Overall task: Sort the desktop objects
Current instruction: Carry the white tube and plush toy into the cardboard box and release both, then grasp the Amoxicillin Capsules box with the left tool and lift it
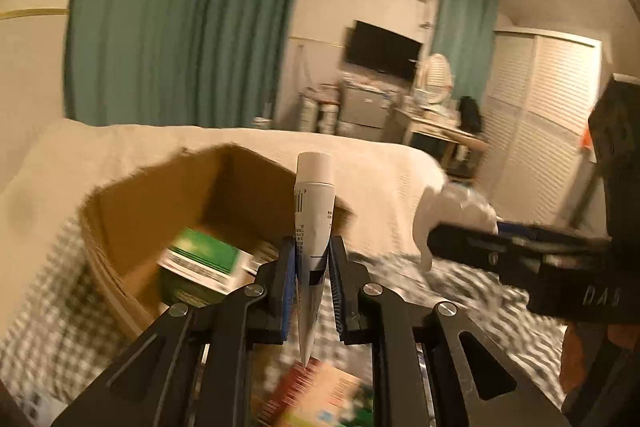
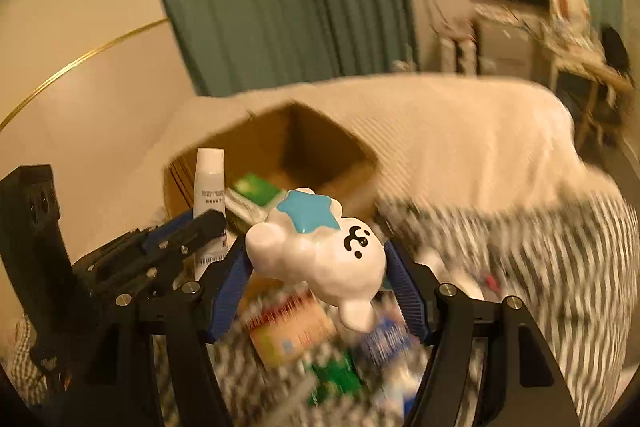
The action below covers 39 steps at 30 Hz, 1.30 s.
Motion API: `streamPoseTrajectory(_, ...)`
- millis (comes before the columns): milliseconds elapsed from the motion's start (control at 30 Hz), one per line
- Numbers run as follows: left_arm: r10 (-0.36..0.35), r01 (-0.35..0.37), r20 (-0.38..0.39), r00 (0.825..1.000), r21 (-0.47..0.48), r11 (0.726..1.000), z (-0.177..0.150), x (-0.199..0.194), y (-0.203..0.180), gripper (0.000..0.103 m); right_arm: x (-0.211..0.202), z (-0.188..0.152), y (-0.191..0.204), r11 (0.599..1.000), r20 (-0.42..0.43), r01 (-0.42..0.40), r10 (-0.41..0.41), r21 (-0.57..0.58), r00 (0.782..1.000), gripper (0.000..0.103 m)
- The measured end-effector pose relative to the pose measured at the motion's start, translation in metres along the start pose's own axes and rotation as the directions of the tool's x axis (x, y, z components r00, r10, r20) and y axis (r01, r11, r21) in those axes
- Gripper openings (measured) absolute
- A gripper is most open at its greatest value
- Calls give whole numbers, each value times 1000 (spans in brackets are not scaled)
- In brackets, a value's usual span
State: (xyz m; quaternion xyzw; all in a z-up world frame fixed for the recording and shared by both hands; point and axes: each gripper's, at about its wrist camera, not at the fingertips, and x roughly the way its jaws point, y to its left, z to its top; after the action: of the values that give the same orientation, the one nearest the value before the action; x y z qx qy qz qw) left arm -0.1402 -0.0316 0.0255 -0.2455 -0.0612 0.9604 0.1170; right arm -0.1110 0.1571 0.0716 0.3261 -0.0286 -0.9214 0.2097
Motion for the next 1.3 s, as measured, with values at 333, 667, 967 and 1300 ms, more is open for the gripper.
streamPoseTrajectory(333,47,-56,-110,993,-82,995,-18,62,61,16,118,49,6,995,-42,-64,68,75,997,66)
streamPoseTrajectory(667,41,-43,-26,999,-100,994,-26,17,45,96,66,35,-15,993,23,-34,32,115,999,84)
streamPoseTrajectory(967,-13,10,-76,997,-51,999,-56,-14,-2,101,-39,-43,-67,969,26,228,-231,92,973,88)
streamPoseTrajectory(1300,-23,41,-267,963,64,997,-117,23,-48,101,-27,-128,-105,946,-98,303,-292,118,951,88)
